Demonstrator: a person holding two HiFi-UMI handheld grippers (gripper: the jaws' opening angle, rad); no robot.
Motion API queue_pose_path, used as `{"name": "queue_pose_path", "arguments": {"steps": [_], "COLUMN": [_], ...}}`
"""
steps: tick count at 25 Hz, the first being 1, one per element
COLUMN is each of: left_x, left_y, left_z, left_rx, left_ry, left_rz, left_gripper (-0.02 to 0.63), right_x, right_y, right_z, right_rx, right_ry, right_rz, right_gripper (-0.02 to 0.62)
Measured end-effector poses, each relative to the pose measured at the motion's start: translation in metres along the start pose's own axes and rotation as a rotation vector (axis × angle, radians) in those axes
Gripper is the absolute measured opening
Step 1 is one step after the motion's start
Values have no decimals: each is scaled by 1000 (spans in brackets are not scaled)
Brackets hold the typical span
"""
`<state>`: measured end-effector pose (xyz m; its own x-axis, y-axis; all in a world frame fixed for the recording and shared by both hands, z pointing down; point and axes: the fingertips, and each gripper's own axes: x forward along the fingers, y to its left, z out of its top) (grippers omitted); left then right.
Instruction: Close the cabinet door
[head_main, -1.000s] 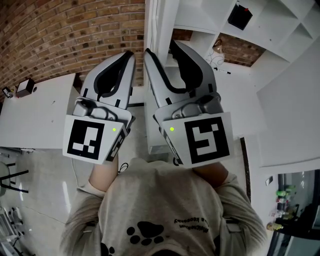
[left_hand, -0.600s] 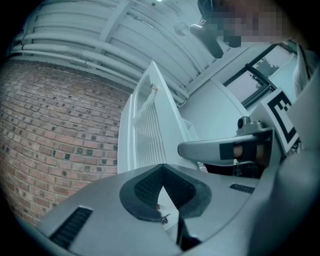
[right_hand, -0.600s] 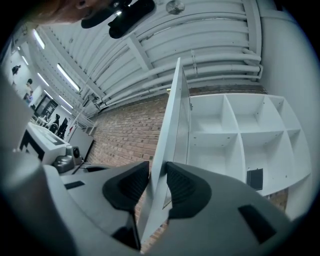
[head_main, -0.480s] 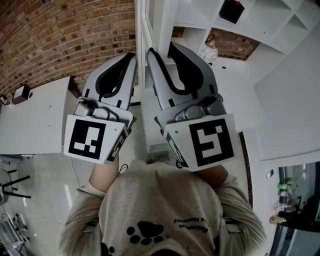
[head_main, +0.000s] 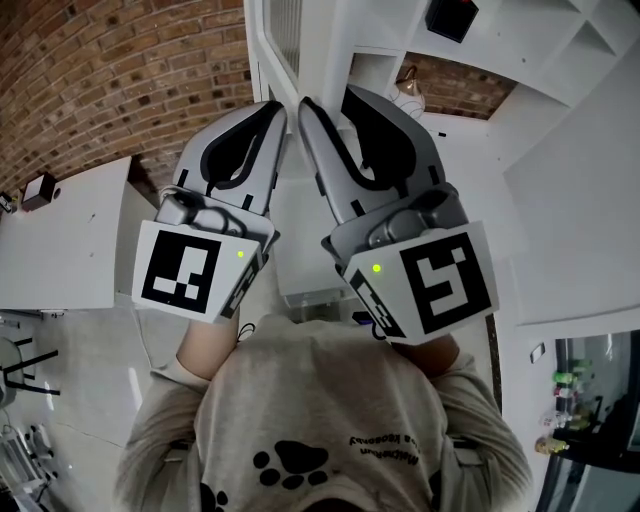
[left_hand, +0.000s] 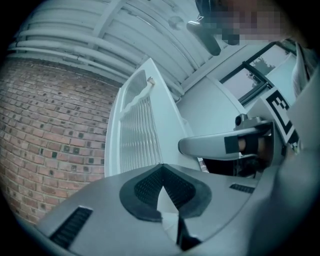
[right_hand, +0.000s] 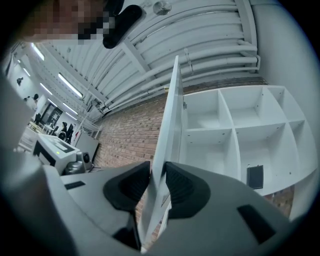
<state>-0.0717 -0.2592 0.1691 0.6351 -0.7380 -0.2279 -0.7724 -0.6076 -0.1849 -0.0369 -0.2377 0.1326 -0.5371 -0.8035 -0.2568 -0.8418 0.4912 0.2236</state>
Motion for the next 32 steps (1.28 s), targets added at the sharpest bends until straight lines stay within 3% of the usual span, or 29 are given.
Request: {"name": "queue_pose_path", "arguments": {"steps": [12,17,32], "left_x": [35,51,93], "left_y": [-19,-26,-42], "left_z": [0,-6,-13], "left_rx": [8,6,37], "left_ry": [-44,-26,-26], "left_rz": [18,13,-3], "left_gripper": [8,8,8], "right_x": [-15,-18,-10], "right_y": [-49,-82,-155], "right_z": [-9,-19,-41], "right_rx": [-3,66,117], "right_ry": [6,17,59], "right_rz": [-1,-20,38], "right_gripper": [101,94,101]}}
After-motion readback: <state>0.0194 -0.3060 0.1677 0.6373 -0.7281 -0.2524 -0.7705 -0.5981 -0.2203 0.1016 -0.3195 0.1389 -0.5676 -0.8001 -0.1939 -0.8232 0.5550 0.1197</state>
